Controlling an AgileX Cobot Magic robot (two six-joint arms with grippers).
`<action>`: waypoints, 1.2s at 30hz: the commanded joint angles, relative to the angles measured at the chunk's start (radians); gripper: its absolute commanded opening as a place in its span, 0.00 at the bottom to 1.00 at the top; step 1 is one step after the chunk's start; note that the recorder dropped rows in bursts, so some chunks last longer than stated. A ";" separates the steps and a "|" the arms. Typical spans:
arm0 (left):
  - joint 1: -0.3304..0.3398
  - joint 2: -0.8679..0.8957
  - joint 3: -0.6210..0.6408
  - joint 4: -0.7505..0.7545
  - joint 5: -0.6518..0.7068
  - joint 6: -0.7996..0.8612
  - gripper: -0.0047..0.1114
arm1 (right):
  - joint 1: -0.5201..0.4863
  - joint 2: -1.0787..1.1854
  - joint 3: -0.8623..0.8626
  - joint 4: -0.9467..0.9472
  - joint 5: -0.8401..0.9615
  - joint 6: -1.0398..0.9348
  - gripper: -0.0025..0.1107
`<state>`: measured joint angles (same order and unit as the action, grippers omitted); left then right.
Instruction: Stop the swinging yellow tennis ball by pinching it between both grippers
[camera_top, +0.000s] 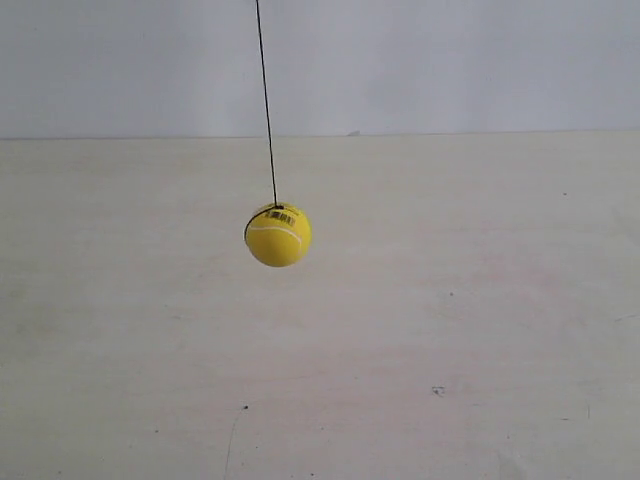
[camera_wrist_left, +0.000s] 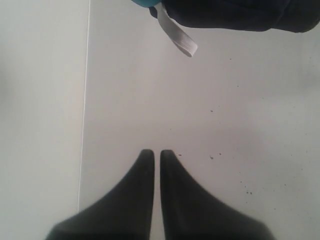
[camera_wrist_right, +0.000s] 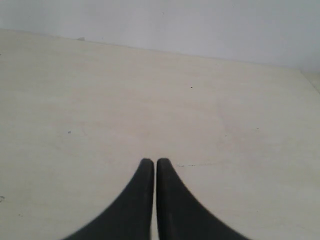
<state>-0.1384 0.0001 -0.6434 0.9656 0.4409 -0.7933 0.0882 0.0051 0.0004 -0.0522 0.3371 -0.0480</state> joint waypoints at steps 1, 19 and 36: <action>0.001 0.000 0.004 -0.001 0.004 0.003 0.08 | 0.002 -0.005 0.000 -0.003 0.006 -0.006 0.02; 0.001 0.000 0.004 -0.001 0.004 0.003 0.08 | 0.002 -0.005 0.000 -0.003 0.004 -0.006 0.02; 0.010 0.000 0.219 -0.742 -0.260 0.765 0.08 | 0.002 -0.005 0.000 -0.003 0.004 -0.006 0.02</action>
<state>-0.1384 0.0036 -0.5075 0.3189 0.2815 -0.1020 0.0882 0.0051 0.0004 -0.0522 0.3449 -0.0480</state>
